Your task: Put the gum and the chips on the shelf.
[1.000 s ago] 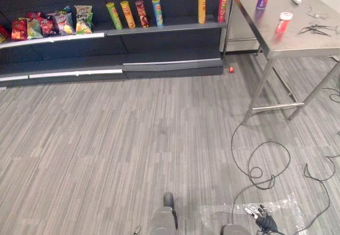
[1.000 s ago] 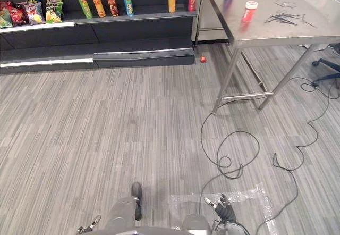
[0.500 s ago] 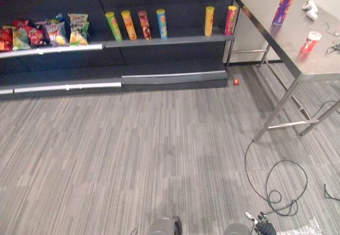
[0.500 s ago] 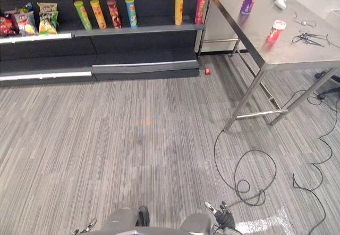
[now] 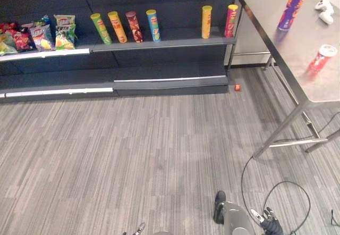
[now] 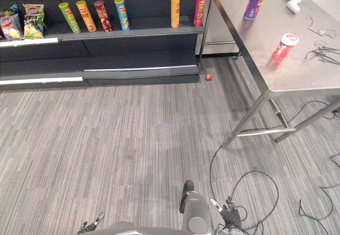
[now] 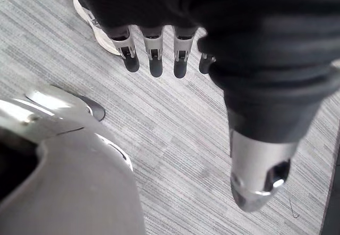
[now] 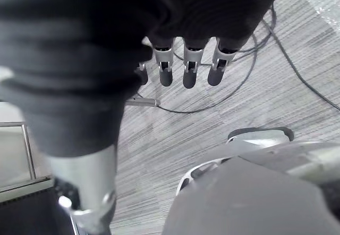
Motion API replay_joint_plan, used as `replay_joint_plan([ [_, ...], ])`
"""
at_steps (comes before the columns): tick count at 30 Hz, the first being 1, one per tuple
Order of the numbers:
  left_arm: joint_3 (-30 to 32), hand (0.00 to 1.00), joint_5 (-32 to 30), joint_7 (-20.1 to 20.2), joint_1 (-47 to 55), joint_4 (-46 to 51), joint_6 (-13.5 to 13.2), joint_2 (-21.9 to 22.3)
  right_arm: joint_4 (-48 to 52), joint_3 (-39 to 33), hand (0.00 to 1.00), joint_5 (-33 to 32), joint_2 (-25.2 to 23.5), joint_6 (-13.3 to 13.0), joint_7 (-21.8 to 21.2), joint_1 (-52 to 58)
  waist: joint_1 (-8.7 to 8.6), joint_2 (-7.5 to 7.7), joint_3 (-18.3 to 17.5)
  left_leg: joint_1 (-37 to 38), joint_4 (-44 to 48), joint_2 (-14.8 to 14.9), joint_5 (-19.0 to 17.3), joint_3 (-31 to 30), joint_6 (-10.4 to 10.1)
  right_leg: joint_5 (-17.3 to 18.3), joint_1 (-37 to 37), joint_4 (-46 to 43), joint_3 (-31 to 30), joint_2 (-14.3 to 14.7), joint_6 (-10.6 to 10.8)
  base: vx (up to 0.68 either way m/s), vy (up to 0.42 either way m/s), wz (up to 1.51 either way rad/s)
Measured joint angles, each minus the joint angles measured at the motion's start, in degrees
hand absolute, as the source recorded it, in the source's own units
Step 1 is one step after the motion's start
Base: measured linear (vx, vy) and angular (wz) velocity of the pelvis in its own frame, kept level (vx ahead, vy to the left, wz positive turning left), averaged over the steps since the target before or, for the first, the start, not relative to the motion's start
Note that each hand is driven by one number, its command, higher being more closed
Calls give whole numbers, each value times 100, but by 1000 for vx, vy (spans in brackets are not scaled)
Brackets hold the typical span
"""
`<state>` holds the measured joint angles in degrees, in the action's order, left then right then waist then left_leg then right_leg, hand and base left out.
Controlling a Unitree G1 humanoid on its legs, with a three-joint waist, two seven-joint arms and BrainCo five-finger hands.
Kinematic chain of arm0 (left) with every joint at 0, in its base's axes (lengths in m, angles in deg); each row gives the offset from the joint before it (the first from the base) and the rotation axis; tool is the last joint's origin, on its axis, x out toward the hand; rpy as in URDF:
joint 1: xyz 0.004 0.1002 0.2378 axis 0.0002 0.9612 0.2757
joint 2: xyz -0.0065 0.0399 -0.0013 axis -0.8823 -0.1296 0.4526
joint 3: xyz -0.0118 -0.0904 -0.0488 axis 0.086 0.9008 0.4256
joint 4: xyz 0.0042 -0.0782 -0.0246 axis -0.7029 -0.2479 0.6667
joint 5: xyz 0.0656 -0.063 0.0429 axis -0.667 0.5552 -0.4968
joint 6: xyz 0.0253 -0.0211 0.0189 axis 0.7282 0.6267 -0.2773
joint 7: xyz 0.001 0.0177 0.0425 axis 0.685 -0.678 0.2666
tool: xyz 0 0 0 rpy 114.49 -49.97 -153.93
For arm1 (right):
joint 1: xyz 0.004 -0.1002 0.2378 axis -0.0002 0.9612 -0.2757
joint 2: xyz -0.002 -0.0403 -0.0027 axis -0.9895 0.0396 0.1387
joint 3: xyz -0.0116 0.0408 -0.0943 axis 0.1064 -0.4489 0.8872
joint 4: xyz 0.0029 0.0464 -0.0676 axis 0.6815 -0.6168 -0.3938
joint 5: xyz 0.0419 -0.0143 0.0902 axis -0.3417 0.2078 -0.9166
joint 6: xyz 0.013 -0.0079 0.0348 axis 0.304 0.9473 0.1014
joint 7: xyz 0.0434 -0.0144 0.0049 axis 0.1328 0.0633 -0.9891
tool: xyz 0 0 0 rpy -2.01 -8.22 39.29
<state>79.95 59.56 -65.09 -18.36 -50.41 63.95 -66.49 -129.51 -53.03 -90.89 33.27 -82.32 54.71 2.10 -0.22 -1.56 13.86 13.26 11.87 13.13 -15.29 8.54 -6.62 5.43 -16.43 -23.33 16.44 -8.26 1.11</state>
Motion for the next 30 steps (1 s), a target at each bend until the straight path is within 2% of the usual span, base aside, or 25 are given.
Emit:
replay_joint_plan([
  [3, 231, 0, 131, 16, -8, 13, 144, 17, 7, 4, 0, 41, -4, 163, 21, -39, 15, 37, -29, -396, 1170, 117, 280, -190, 143, 243, 232, -75, 80, 57, -87, 225, -209, 7],
  [4, 385, 0, 340, 31, -1, 12, 242, 76, 9, 5, 0, 41, 11, 256, 34, -52, 3, 4, -49, -866, 2152, 269, 602, -359, 91, 298, 438, 41, 121, 165, -133, 219, -144, 4],
  [5, 474, 0, 422, 66, 14, 12, 263, 153, 10, 5, 0, 35, 41, 275, 55, -16, -31, -101, -115, -1453, 3206, 505, 1302, -619, -10, 309, 733, 329, 206, 378, -151, 236, -111, -1],
  [6, 500, 0, 554, 101, 18, 14, 248, 183, 10, 13, 0, 34, 46, 308, 55, -6, -27, -118, -120, -1641, 3585, 593, 1799, -729, -29, 309, 936, 502, 196, 483, -154, 283, -67, -4],
  [7, 557, 0, 737, 170, 54, 5, 211, 152, 12, 84, 0, 26, 40, 368, 50, -14, 19, -35, -101, -1969, 4283, 679, 2082, -832, -22, 319, 1317, 842, 184, 636, -184, 356, -60, -7],
  [8, 551, 0, 840, 266, 78, 11, 194, 159, 12, 125, 0, -22, 38, 375, 25, -1, 18, -27, -99, -2350, 4816, 631, 1568, -754, 34, 346, 1571, 985, 174, 694, -234, 357, -66, -3],
  [9, 536, 0, 917, 291, 75, 12, 164, 173, 2, 120, 0, -44, 38, 385, 12, 10, 16, -22, -97, -2525, 4935, 574, 1302, -679, 59, 356, 1681, 1054, 172, 718, -247, 316, -56, -8],
  [10, 539, 0, 1041, 362, 73, 40, 108, 178, -14, 112, 0, -72, 39, 390, -24, 25, 45, -17, -94, -2723, 4754, 405, 877, -373, 129, 375, 1845, 1159, 112, 717, -262, 245, -8, -33],
  [11, 532, 0, 1139, 450, 80, 103, 57, 200, -5, 113, 0, -90, 39, 389, -71, -2, 96, -4, -93, -2805, 4164, 227, 657, -51, 150, 403, 1961, 1223, -5, 692, -243, 248, 20, -47],
  [12, 535, 0, 1191, 493, 89, 107, 24, 213, 12, 113, 0, -90, 39, 387, -111, -13, 124, 0, -92, -2816, 3771, 152, 606, 85, 159, 427, 1996, 1230, -71, 676, -228, 280, 58, -65],
  [13, 536, 0, 1226, 524, 121, 111, -6, 227, 39, 113, 0, -91, 38, 383, -216, -12, 150, 7, -92, -2800, 2869, -4, 589, 269, 157, 475, 2075, 1210, -208, 634, -234, 248, 75, -52],
  [14, 537, 0, 1223, 525, 120, 119, -15, 241, 45, 113, 0, -98, 37, 389, -244, -16, 158, 16, -95, -2779, 2408, -81, 599, 321, 166, 513, 2098, 1194, -281, 601, -221, 322, 126, -58],
  [16, 586, 0, 1210, 507, 148, 226, -90, 280, 61, 114, 0, -144, -2, 398, -387, 1, 191, 99, -55, -2664, 635, -369, 890, 240, 191, 754, 2261, 1069, -516, 363, -63, 342, 182, -44],
  [18, 606, 0, 1215, 485, 191, 310, -145, 315, 59, 125, 0, -150, -10, 390, -470, 28, 203, 118, -55, -2637, -251, -396, 1153, -31, 95, 975, 2387, 997, -711, 215, 139, 348, 253, -43],
  [20, 631, 0, 1243, 456, 245, 337, -175, 334, 55, 179, 0, -155, 27, 354, -606, 66, 204, 82, -64, -2667, -391, -236, 1132, -332, 60, 1239, 2569, 888, -980, 177, 361, 419, 394, -57],
  [21, 631, 0, 1343, 459, 271, 321, -169, 322, 14, 248, 0, -142, 16, 360, -667, 53, 211, 46, -122, -2658, -101, -163, 1539, -292, -16, 1392, 2726, 879, -1212, 101, 494, 541, 476, -82],
  [22, 633, 0, 1400, 472, 324, 278, -182, 232, -72, 275, 0, -125, -95, 375, -690, 40, 279, 244, -212, -2651, 209, -354, 1626, -258, 13, 1485, 2791, 946, -1561, -17, 402, 546, 442, -83],
  [23, 630, 0, 1409, 493, 345, 280, -207, 184, -77, 290, 0, -122, -174, 368, -704, 41, 277, 341, -273, -2681, 355, -440, 1617, -283, 27, 1488, 2812, 955, -1771, -24, 353, 454, 247, -55],
  [24, 588, 0, 1401, 515, 291, 259, -217, 34, -94, 298, 0, -34, -366, 357, -727, 41, 207, 533, -316, -2712, 562, -629, 1411, -277, 209, 1340, 2881, 913, -1915, -57, 284, 418, 218, -3],
  [25, 481, 0, 1322, 521, 180, 140, -202, -75, -109, 256, 0, -4, -435, 337, -739, 26, 170, 577, -332, -2659, 645, -791, 1255, -280, 309, 1072, 2825, 706, -1987, -160, 330, 398, 231, 15],
  [27, 402, 0, 1218, 503, 102, 38, -128, -114, -176, 194, 0, 26, -412, 341, -710, -23, 172, 560, -338, -2444, 605, -928, 1114, -250, 412, 784, 2630, 22, -2136, -215, 300, 277, 210, 13],
  [28, 365, 0, 1133, 492, 62, 13, -111, -159, -216, 127, 0, 27, -410, 339, -682, -53, 185, 598, -327, -2176, 481, -1047, 1020, -182, 533, 496, 2327, -862, -2256, -321, 429, 318, 199, 8],
  [30, 220, 0, 893, 488, 71, 2, -57, -266, -291, -6, 0, 20, -380, 331, -654, -147, 162, 640, -292, -1631, 237, -1278, 899, -105, 671, -366, 1836, -2243, -2322, -537, 781, 329, 177, -2],
])
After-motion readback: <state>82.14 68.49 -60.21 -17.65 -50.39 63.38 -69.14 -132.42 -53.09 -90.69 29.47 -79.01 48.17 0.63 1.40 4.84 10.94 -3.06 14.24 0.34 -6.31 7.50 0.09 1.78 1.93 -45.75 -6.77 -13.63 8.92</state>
